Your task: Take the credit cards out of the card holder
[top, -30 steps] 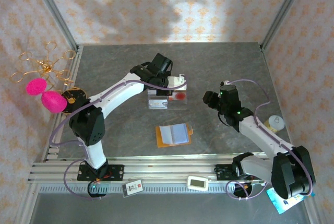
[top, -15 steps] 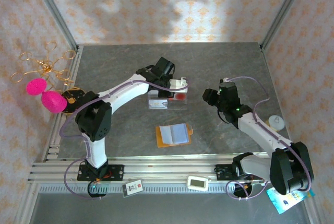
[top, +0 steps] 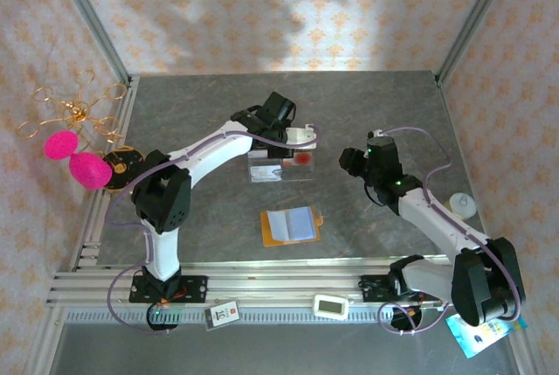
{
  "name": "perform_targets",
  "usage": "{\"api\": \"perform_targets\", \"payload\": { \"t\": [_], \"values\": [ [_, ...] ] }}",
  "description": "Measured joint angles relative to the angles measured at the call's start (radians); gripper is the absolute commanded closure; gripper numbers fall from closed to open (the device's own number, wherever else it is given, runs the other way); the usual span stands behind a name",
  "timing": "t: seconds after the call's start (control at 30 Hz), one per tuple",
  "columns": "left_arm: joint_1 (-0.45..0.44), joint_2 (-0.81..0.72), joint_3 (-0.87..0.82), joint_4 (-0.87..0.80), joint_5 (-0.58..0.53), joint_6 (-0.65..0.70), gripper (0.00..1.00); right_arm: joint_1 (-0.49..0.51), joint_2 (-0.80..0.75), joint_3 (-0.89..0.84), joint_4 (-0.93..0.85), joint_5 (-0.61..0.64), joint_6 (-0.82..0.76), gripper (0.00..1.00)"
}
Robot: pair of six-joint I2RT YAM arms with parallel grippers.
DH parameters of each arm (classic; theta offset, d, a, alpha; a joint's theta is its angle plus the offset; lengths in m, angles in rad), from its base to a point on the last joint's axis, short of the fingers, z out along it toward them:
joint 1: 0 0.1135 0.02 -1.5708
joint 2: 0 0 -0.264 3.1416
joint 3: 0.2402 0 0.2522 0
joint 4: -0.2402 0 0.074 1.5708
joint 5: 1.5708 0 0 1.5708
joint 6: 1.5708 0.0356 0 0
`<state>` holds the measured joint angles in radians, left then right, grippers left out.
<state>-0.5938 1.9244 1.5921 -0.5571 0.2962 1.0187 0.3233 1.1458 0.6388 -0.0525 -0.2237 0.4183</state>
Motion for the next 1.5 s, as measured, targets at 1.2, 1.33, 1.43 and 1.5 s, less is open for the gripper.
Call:
{"api": "perform_targets", "payload": {
  "t": [1.2,1.33,1.43,1.5],
  "values": [
    [-0.001,-0.407,-0.362,0.610,-0.116,-0.610,0.01,0.000,-0.014,0.000,0.051,0.005,-0.001,0.18],
    [0.027,-0.644,-0.737,0.940,-0.205,-0.814,0.01,0.000,-0.048,-0.009,0.074,0.114,0.056,0.01],
    [0.072,-0.744,-0.933,1.060,-0.334,-0.909,0.01,-0.003,-0.058,-0.021,0.093,0.178,0.106,0.00],
    [0.137,-0.762,-0.983,1.069,-0.416,-0.967,0.01,-0.004,-0.056,-0.027,0.095,0.209,0.131,0.00]
  ]
}}
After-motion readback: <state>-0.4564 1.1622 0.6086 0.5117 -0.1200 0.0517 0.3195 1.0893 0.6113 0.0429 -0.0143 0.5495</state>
